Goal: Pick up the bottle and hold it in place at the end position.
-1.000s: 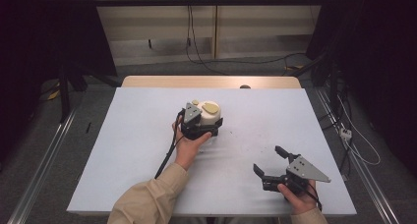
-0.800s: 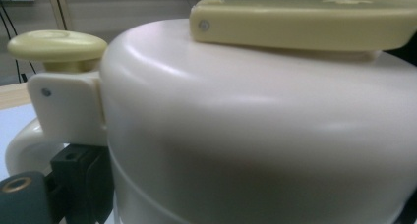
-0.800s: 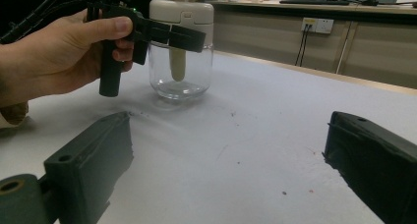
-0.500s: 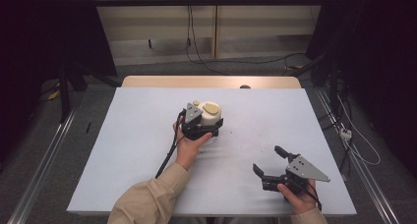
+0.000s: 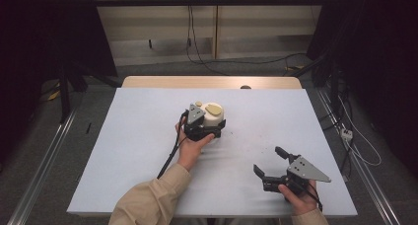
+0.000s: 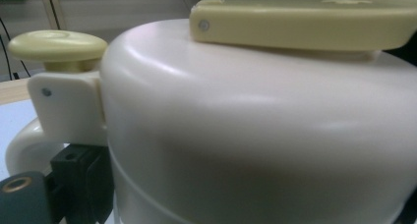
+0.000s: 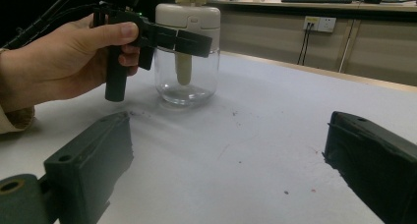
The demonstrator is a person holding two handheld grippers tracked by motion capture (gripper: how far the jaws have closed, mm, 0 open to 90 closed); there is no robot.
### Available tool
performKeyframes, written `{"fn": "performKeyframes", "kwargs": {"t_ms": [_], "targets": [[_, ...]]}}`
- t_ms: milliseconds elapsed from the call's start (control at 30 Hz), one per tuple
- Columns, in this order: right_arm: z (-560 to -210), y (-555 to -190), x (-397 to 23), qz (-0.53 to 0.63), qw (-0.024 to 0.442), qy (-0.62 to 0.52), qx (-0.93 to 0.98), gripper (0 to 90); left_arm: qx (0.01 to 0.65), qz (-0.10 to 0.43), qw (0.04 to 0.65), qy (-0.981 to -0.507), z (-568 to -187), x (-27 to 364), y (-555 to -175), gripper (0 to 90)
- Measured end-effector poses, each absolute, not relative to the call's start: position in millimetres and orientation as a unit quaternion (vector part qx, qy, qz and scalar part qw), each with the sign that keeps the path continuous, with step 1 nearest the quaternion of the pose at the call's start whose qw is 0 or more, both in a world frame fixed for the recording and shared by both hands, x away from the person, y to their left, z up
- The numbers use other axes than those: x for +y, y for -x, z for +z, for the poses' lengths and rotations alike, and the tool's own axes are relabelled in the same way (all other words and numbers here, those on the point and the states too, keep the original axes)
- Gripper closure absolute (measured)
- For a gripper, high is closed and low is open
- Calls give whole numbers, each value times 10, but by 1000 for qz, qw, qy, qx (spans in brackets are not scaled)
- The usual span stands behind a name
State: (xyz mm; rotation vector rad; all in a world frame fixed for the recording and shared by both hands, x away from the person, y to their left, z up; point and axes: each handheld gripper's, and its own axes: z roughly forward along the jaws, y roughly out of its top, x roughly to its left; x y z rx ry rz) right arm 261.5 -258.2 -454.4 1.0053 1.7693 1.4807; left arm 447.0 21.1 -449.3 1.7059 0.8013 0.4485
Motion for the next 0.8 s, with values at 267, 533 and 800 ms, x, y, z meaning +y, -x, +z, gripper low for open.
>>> {"fn": "performKeyframes", "kwargs": {"t_ms": [267, 533, 800], "targets": [[-4544, -2616, -2580, 560, 307, -379, 669, 38, 341, 190, 567, -726, -4519, 191, -4471, 62], [-4546, -2617, -2577, 559, 304, -379, 671, 38, 340, 189, 567, -726, -4534, 173, -4464, 62], [-4549, -2625, -2565, 556, 306, -378, 674, 37, 329, 194, 566, -730, -4557, 156, -4459, 62]]}}
